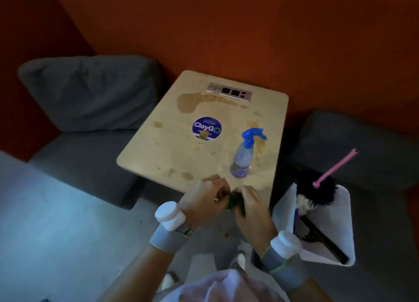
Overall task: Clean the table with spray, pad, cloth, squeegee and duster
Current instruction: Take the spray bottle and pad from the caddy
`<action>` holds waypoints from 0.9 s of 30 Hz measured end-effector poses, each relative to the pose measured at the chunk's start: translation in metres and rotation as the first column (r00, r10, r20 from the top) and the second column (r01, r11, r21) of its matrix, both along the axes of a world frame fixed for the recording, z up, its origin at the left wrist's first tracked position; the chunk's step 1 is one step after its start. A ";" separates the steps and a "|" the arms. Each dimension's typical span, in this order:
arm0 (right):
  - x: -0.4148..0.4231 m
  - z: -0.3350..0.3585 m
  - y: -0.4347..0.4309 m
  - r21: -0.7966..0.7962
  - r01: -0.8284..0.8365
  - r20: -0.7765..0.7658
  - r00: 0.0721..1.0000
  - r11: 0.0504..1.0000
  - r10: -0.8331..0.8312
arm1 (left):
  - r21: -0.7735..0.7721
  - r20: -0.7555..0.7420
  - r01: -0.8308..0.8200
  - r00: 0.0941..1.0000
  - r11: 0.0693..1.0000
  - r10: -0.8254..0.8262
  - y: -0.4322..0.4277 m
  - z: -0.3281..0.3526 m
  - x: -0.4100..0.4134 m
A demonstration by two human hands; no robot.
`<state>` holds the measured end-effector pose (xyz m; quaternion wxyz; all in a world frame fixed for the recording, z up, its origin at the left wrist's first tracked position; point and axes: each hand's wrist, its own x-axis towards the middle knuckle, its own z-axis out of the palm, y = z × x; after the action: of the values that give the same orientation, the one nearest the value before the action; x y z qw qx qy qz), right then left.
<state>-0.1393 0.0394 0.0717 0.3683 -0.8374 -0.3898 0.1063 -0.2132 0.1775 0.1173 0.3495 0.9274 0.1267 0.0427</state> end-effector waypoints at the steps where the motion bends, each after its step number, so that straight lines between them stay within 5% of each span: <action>1: -0.010 0.002 0.009 0.002 -0.035 0.011 0.999 0.999 0.035 | 0.009 0.011 -0.021 1.000 1.000 0.020 0.008 0.000 -0.012; 14: -0.157 0.020 0.088 0.046 -0.097 0.055 0.994 0.994 0.094 | -0.138 0.090 -0.162 0.980 0.977 0.175 0.083 0.002 -0.178; 27: -0.176 0.031 0.103 0.077 0.011 0.047 0.999 0.997 -0.014 | -0.242 0.013 -0.146 0.988 0.959 0.154 0.110 0.003 -0.227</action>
<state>-0.3154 0.1427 0.1024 0.3914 -0.8274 -0.3969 0.0692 -0.4406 0.2872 0.1206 0.4569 0.8651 0.1953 0.0681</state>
